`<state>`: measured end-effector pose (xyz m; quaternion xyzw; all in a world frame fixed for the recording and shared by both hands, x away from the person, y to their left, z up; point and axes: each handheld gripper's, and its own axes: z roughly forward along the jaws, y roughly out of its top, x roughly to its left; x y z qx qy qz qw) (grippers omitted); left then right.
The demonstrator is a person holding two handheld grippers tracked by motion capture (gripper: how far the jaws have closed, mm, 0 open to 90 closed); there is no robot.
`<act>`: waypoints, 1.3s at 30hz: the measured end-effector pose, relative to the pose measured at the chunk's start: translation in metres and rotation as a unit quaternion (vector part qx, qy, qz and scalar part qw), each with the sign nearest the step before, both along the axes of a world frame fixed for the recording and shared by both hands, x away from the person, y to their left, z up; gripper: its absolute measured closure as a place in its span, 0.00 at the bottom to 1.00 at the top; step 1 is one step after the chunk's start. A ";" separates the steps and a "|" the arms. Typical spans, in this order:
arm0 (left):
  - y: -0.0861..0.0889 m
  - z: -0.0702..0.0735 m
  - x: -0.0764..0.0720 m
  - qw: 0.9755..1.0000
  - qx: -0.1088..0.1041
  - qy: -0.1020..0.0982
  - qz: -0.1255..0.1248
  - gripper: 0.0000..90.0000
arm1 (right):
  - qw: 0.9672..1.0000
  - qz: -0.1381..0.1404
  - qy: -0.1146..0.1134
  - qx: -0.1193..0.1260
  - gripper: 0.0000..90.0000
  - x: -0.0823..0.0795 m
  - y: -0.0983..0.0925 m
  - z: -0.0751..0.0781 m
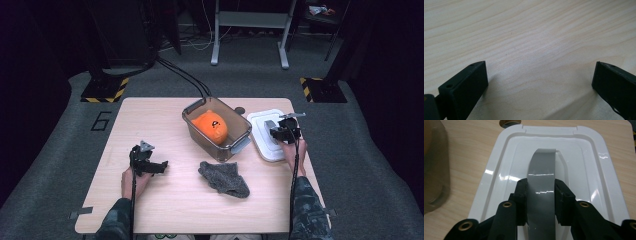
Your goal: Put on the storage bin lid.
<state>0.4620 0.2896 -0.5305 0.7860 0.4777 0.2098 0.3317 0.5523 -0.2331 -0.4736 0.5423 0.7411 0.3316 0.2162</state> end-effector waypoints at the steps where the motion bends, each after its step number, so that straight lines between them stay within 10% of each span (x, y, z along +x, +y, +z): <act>1: 0.000 0.000 0.000 1.000 0.000 0.000 0.000 0.00 | 1.000 0.006 -0.005 -0.001 0.75 -0.001 -0.001 0.001; 39: 0.000 0.000 0.000 1.000 0.002 0.001 -0.001 0.00 | 0.998 0.050 -0.044 -0.013 0.75 -0.013 -0.011 0.102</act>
